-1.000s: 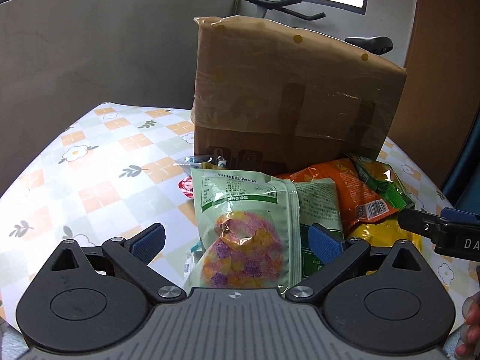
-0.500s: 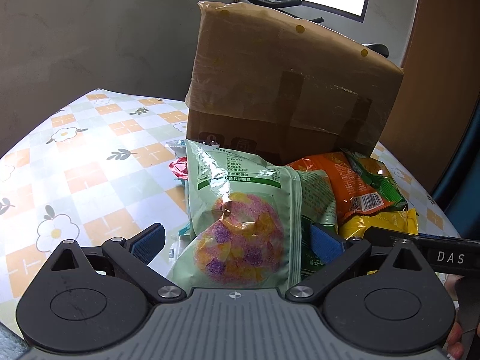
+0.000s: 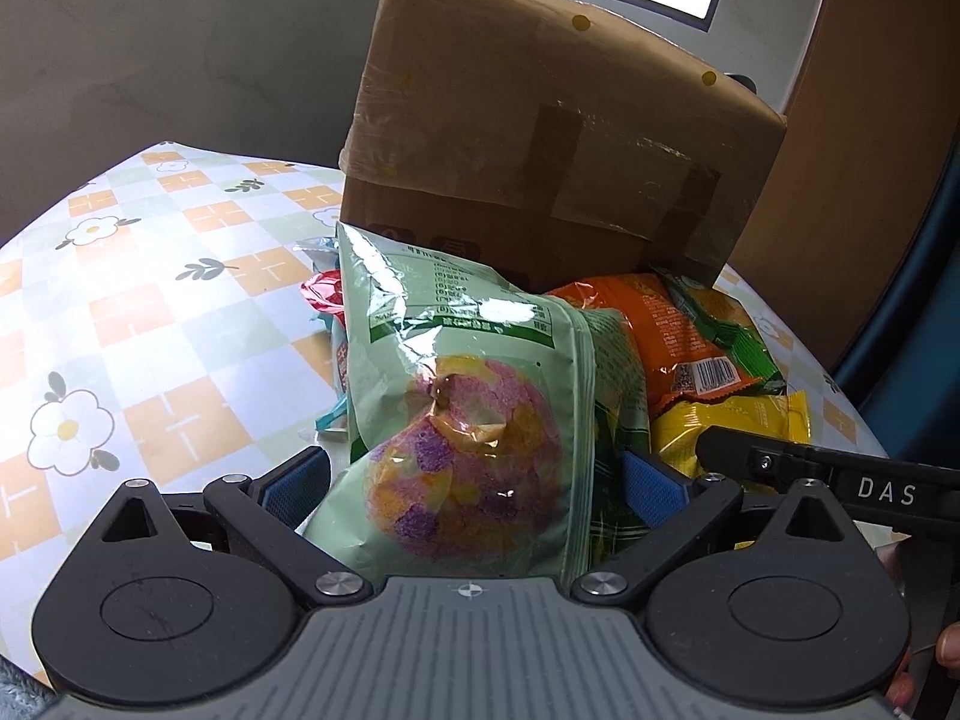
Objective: Organize snacks
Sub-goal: 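Reach the left tool to the green gummy bag while the right tool reaches the yellow chip bag, then close the left tool on the green gummy bag while the right tool grips the yellow chip bag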
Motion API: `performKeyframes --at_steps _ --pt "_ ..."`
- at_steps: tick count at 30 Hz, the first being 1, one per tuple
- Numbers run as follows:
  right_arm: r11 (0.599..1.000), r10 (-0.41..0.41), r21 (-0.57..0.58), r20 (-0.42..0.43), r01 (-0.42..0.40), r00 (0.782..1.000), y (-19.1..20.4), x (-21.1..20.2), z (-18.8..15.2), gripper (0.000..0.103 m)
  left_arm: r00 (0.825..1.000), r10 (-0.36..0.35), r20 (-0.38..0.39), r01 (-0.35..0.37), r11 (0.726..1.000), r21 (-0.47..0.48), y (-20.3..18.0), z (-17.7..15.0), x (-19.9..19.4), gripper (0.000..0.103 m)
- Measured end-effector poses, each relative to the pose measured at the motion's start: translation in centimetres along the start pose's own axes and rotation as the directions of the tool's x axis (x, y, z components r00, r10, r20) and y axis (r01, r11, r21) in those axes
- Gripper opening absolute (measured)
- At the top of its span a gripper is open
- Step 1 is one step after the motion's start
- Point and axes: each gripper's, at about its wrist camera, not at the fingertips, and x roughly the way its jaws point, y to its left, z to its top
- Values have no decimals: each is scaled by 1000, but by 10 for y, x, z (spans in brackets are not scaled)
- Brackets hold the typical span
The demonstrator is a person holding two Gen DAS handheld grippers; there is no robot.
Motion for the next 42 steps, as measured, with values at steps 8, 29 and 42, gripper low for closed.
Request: performKeyframes --at_steps 8,29,42 --pt "1000 23 12 3 -23 1000 -3 -3 0 64 1000 -23 11 23 999 43 -2 -5 -3 87" --pt "996 43 77 -14 -42 999 -12 0 -2 66 999 -32 36 30 998 48 -1 -6 -19 74" --pt "994 51 102 -39 -46 998 -13 -12 -3 61 999 15 44 -14 1000 -19 5 -3 -29 74"
